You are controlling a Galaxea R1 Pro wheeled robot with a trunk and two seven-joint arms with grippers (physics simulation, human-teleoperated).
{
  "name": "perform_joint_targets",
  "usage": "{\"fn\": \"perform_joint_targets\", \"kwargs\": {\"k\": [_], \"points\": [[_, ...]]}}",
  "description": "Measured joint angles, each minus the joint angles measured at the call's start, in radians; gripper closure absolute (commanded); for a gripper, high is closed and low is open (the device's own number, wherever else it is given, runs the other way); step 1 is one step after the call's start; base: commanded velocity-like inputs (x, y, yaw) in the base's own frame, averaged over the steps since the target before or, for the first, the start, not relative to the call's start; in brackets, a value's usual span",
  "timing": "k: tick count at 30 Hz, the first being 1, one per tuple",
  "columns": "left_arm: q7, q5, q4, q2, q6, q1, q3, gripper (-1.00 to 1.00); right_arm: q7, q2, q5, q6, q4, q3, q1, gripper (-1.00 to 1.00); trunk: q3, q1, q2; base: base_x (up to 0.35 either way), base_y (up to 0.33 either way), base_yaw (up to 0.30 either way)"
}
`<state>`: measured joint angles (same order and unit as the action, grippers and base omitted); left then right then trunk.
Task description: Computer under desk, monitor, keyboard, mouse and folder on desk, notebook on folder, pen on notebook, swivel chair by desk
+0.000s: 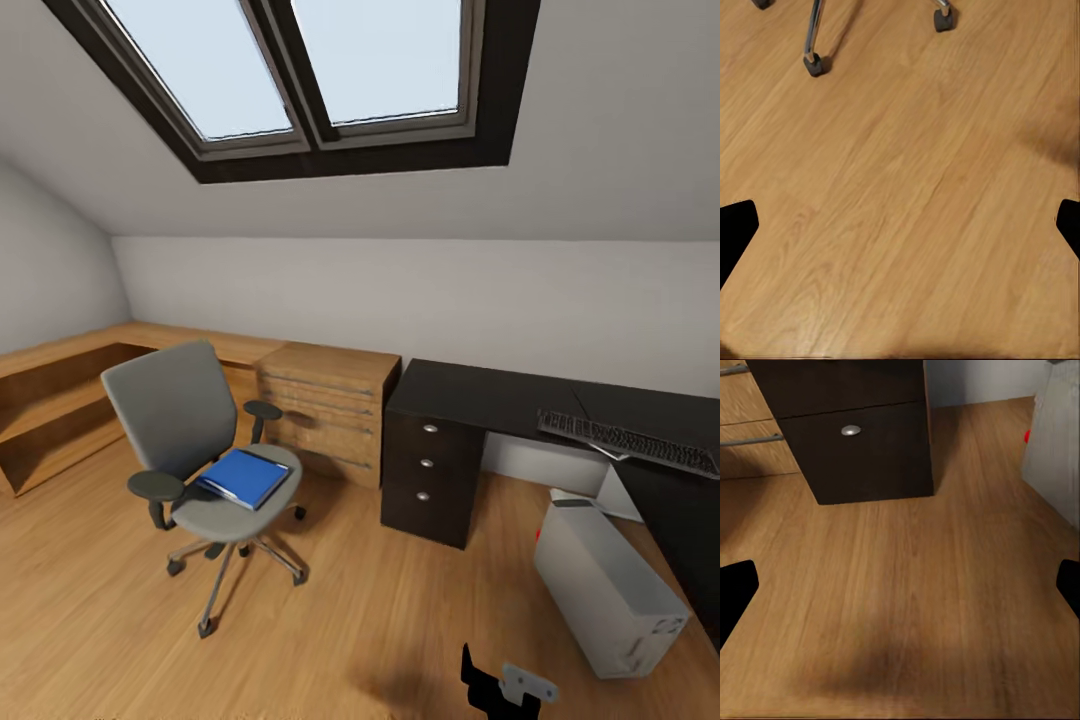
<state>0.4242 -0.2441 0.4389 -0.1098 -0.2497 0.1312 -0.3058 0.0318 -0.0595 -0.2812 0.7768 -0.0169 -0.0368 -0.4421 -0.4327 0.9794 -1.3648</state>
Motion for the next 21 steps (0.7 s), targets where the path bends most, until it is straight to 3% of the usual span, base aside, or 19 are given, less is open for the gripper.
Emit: {"fn": "perform_joint_targets", "kwargs": {"k": [21], "points": [[0.000,0.001,0.000,-0.001,-0.001,0.000,0.000,-1.00,-0.001,0.000,0.005,0.002,0.000,0.002,0.000,-1.00,0.003,0.000,0.000,-0.335,0.050,-0.289]]}}
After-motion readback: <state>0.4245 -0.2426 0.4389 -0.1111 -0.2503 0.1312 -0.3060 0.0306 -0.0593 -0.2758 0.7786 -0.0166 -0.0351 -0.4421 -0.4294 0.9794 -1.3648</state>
